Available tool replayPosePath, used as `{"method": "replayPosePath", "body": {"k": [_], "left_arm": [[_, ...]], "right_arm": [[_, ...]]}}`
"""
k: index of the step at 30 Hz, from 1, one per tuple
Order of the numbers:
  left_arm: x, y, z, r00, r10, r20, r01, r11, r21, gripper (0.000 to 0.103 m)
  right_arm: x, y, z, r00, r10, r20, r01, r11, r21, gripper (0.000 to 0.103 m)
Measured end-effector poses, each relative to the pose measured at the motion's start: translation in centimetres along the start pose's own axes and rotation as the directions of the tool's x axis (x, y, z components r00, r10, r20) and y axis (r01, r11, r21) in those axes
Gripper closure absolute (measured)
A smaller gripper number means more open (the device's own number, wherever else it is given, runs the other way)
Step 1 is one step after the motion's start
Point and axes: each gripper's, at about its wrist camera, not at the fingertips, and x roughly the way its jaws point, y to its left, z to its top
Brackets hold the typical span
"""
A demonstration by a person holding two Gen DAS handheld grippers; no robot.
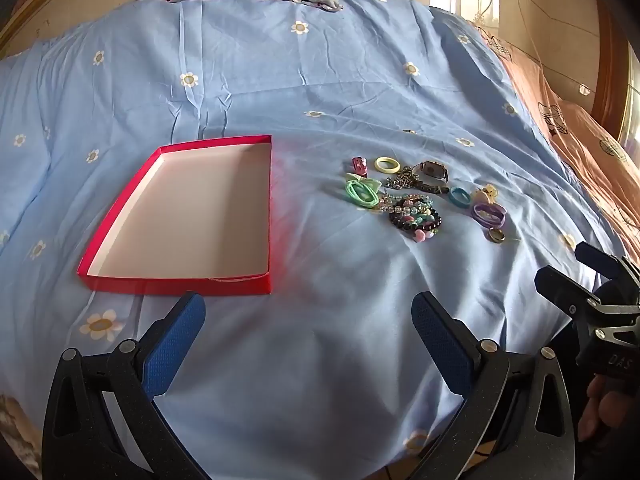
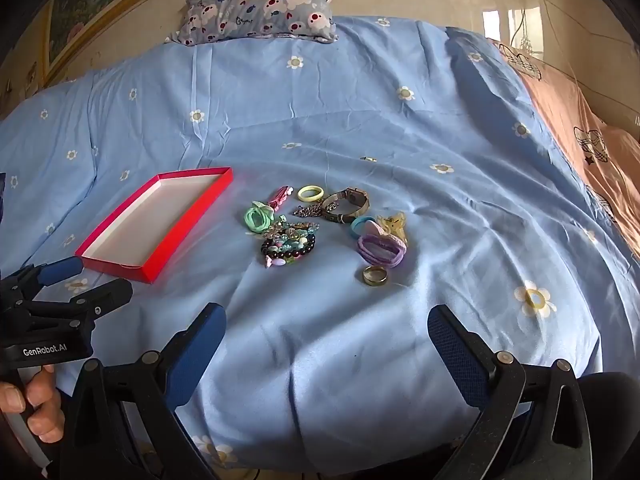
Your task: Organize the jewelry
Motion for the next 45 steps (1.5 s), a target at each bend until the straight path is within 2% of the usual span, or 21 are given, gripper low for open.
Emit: {"method": "replayPosePath", "body": {"k": [45], "left_arm": [[1.2,-0.2,-0.1,0.999,-0.004,-0.036,0.004,1.0,0.003,0.0]], "right_arm": [[0.9,0.3,-0.1,0.998,0.047,-0.028,-0.047,0.999,0.011,0.001]]}}
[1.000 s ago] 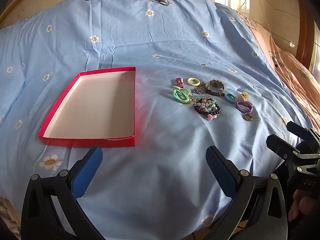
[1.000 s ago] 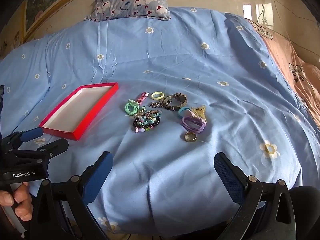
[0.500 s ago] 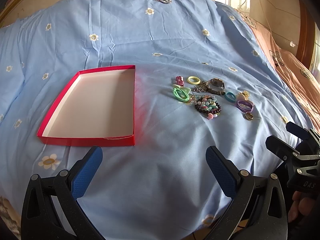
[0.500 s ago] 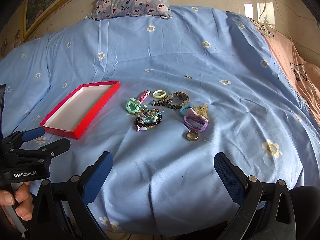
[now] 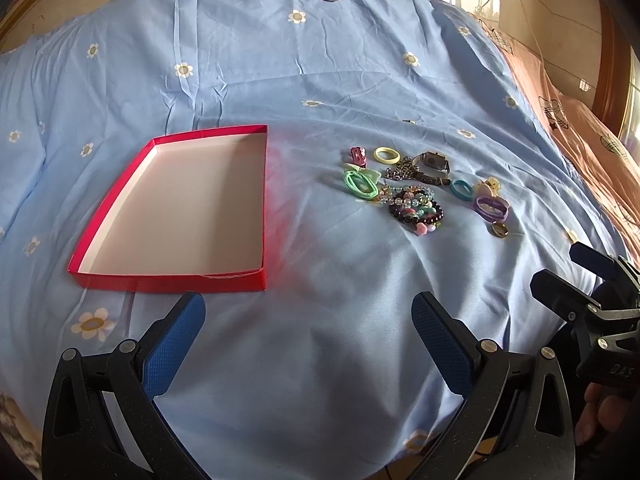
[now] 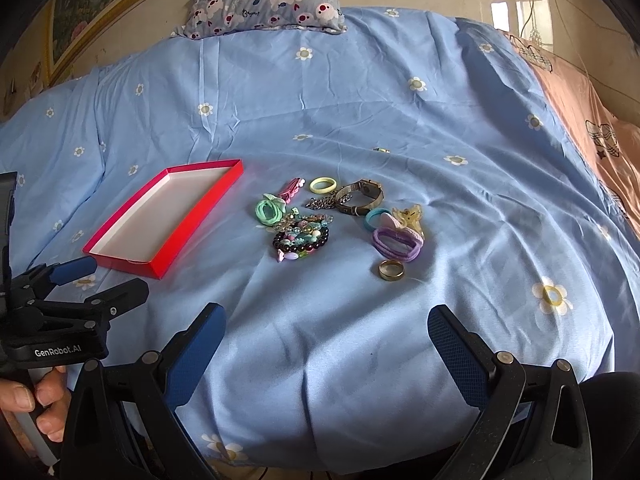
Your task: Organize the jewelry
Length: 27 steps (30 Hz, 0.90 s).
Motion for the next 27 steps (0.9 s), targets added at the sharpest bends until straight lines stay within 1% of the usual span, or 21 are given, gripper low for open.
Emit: {"method": "replayPosePath", "body": {"k": [15,22,27], "left_arm": [[1.8,0.2,0.8,0.999,-0.009,-0.043,0.009,1.0,0.002,0.0],[3.8,0.9,2.2,0.995,-0.029,-0.094,0.028,1.0,-0.012,0.0],[4.9,1.0,3.7,0.995,-0.035,-0.097,0.034,0.999,-0.006,0.002]], "right_arm": [[1.5,-0.4,0.6,0.999,0.031,-0.027,-0.03,0.999,0.012,0.001],[2.3,-1.7,1.5,0.999,0.035,-0.041,-0.034,0.999,0.041,0.002],[3.1,-3.3,2.6,0.999,0.022,-0.049,-0.018,0.997,0.079,0.003]]}}
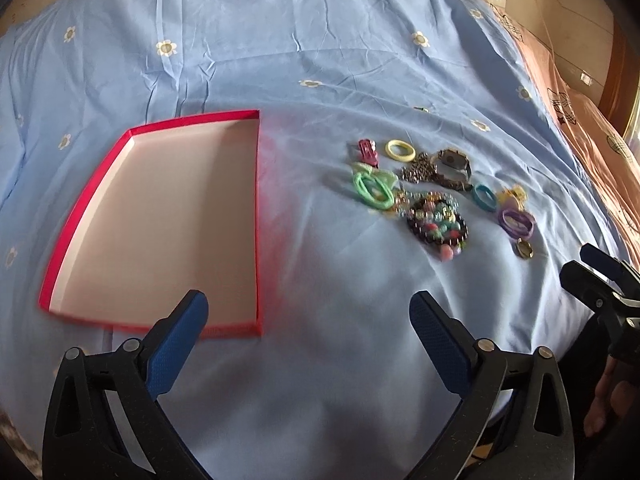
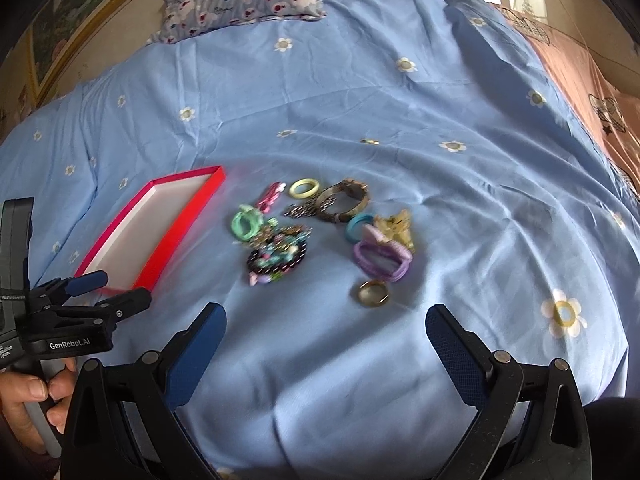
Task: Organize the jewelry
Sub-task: 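Grasp the green hair tie with the left tool while the right tool grasps the purple hair tie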
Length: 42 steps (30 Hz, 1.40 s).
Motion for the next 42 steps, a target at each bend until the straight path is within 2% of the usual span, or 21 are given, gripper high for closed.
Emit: {"method": "replayPosePath", "body": {"k": [2,5,7,11,13,18,23,25,28,30,32,34,35,36,37,42], "left_arm": [[0.4,-0.1,0.9,1.0,-0.006,0.002,0.006,1.0,0.005,0.003],[1.1,-0.5,2.4,1.0,-0.017,0.0,0.017,1.0,0.017,0.007],[1.7,-0.8,3.3,1.0,-0.024,-0.002,0.024,0.999,0.028,0.01],[3.0,-1.3,4.9,0.999,-0.031,-0.012,0.032,0.999,0.043,0.015],[3.7,-1.5,5.6,0.999,-0.042,-0.023,0.043,0.998,0.046,0.016],[5.5,-1.8,6.9,0.998,-0.054,-0.044,0.057,0.997,0.047,0.02],[8.0,-2.0,7.9,0.993,-0.077,-0.085,0.08,0.996,0.036,0.025],[9.3,-2.1,8.2,0.99,-0.088,-0.109,0.092,0.995,0.033,0.029],[11.0,-2.4,8.4,0.984,-0.105,-0.145,0.11,0.994,0.028,0.04],[11.8,-2.5,8.4,0.979,-0.124,-0.165,0.13,0.991,0.024,0.054],[12.4,-2.6,8.4,0.976,-0.131,-0.175,0.138,0.99,0.028,0.062],[12.5,-2.8,8.5,0.975,-0.142,-0.172,0.151,0.988,0.039,0.075],[12.4,-2.8,8.5,0.973,-0.152,-0.173,0.161,0.986,0.039,0.088],[12.4,-2.8,8.6,0.971,-0.162,-0.174,0.171,0.985,0.038,0.095],[12.3,-2.7,8.6,0.969,-0.175,-0.174,0.184,0.982,0.034,0.096],[11.1,-2.1,8.4,0.966,-0.204,-0.158,0.209,0.978,0.016,0.098]], "right_arm": [[0.4,-0.5,0.5,1.0,-0.008,-0.006,0.008,1.0,0.006,0.004],[1.0,-1.3,1.3,1.0,-0.008,-0.019,0.008,1.0,0.017,0.012],[1.5,-1.9,1.9,0.999,-0.008,-0.032,0.009,0.999,0.031,0.022],[2.7,-3.2,3.3,0.998,-0.014,-0.054,0.018,0.998,0.064,0.032],[3.2,-3.8,4.0,0.998,-0.022,-0.063,0.027,0.997,0.075,0.042],[5.0,-4.5,4.9,0.994,-0.03,-0.103,0.038,0.996,0.076,0.051],[6.7,-4.7,4.9,0.988,-0.022,-0.153,0.033,0.997,0.072,0.056],[7.4,-4.9,4.7,0.985,-0.018,-0.174,0.031,0.997,0.076,0.063],[7.9,-5.0,4.5,0.981,-0.023,-0.193,0.039,0.996,0.076,0.074],[8.1,-5.1,4.4,0.979,-0.022,-0.201,0.038,0.996,0.08,0.077],[8.0,-5.2,4.4,0.979,-0.02,-0.201,0.037,0.996,0.081,0.08],[7.9,-5.1,4.3,0.98,-0.013,-0.2,0.03,0.996,0.082,0.084],[7.9,-5.1,4.4,0.98,-0.01,-0.2,0.027,0.996,0.083,0.086],[7.9,-5.0,4.4,0.98,-0.005,-0.199,0.022,0.996,0.083,0.09],[7.8,-4.9,4.4,0.98,0.0,-0.198,0.017,0.996,0.082,0.093],[7.1,-3.9,4.9,0.984,0.03,-0.178,-0.018,0.997,0.072,0.094]]}}
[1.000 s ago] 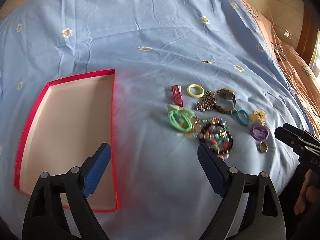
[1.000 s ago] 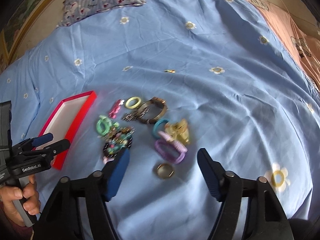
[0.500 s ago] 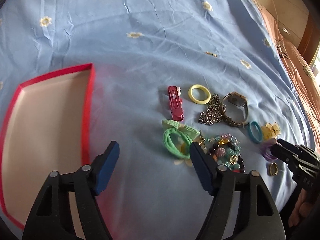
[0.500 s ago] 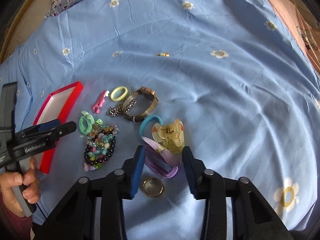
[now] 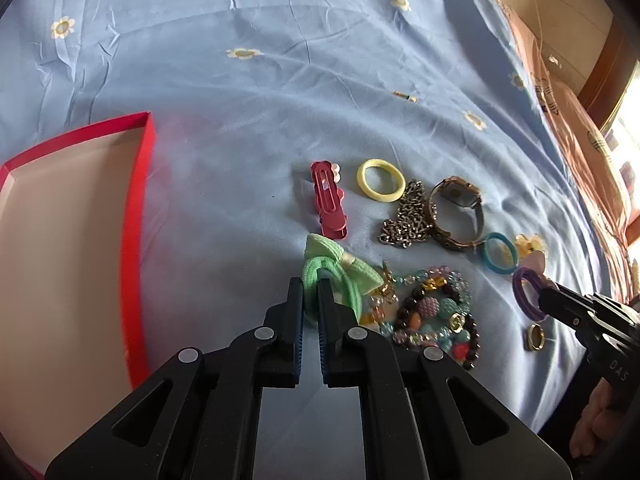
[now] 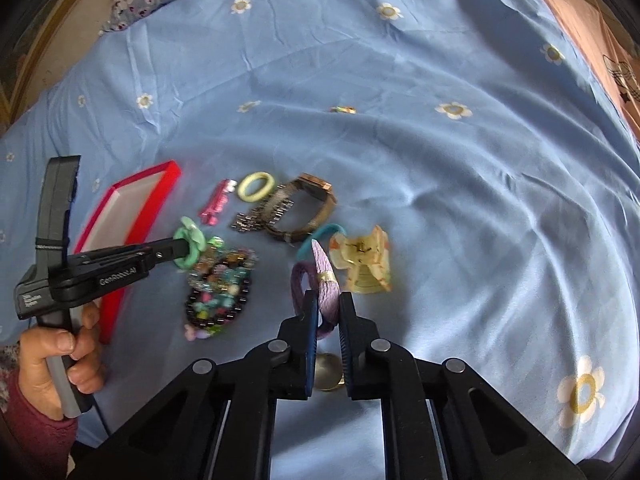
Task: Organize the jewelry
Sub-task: 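Grasp the green hair tie with the left tool while the right tool grasps the purple hair tie, then carry both hair ties into the red box and open both tools to release them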
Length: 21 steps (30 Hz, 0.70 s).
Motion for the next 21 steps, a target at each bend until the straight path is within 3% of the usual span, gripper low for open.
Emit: {"method": "replayPosePath", "body": {"k": [12,21], "left_arm": [[-5.8,2.3,-1.8,0.997,-0.014,0.08,0.017,0.999,-0.041,0.098],[-9.9,7.0,-4.4,0.99,0.041,0.132,-0.024,0.991,-0.133,0.098]], "right_arm": [[-0.8,4.5,0.7,0.995,0.099,0.018,-0.098,0.994,-0.053,0.094],[-0.4,9.8,1.4,0.983,0.181,-0.005,-0.181,0.975,-0.127,0.094]]}}
